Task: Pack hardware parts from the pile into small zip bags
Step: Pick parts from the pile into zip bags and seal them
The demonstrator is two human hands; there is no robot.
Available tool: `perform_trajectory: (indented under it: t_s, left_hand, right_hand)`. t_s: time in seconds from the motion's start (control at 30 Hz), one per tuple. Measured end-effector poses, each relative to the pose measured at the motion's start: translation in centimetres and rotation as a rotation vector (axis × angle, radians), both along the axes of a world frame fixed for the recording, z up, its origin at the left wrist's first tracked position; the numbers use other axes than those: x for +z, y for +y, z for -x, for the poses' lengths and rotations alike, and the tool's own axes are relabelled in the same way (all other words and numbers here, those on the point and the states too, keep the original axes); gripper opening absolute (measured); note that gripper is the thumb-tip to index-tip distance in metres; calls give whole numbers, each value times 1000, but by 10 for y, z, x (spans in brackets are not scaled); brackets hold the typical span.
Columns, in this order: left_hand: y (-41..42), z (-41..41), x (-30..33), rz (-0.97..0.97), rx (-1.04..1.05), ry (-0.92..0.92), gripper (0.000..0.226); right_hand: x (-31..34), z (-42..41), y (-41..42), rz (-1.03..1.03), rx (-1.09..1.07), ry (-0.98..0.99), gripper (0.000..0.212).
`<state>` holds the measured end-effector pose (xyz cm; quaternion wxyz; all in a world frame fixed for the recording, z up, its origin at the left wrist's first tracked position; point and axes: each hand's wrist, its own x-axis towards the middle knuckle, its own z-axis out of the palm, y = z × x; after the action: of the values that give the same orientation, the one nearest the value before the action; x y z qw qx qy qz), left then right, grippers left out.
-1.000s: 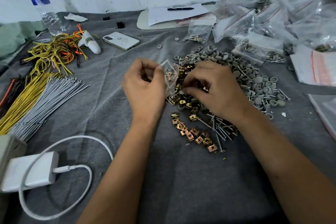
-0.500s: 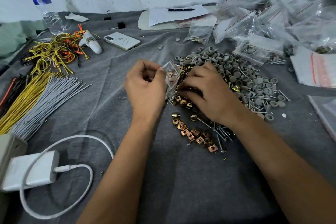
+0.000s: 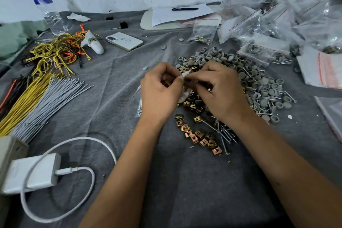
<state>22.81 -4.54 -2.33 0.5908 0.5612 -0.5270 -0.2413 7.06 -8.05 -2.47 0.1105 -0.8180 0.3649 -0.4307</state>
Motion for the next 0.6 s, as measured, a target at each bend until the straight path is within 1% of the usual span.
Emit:
perform_trajectory:
  t_s: [0.07,0.17,0.23,0.27,0.37,0.4,0.43,0.53,0.6]
  left_hand:
    - [1,1,0,-3,-33,-3,3]
    - [2,2,2,26,-5,-37,10]
    - [2,-1,3,56,34,-50,19]
    - [2,-2,4,73,56,-41,23]
    - [2,-6,8,102,123,33,26]
    - [3,-7,9,105,137,49,25]
    - [3,-8,9,110,146,57,24]
    - [3,-9,10,136,175,70,20]
    - [4,-9,11,157,212,83,19]
  right_hand:
    - [1,1,0,-24,10,15,21]
    - [-1,2,-2,-101,54,170,18]
    - [-2,2,-2,-145,33,271,21]
    - [-2,2,-2,-154,19,281,26]
    - [2,2,0,-158,28,208,42]
    - [3,2,1,-151,44,165,45]
    - [3,1,2,-143,62,123,43]
    - [1,0,3,-107,109,66,27]
    - [0,0,2,-80,138,46,25]
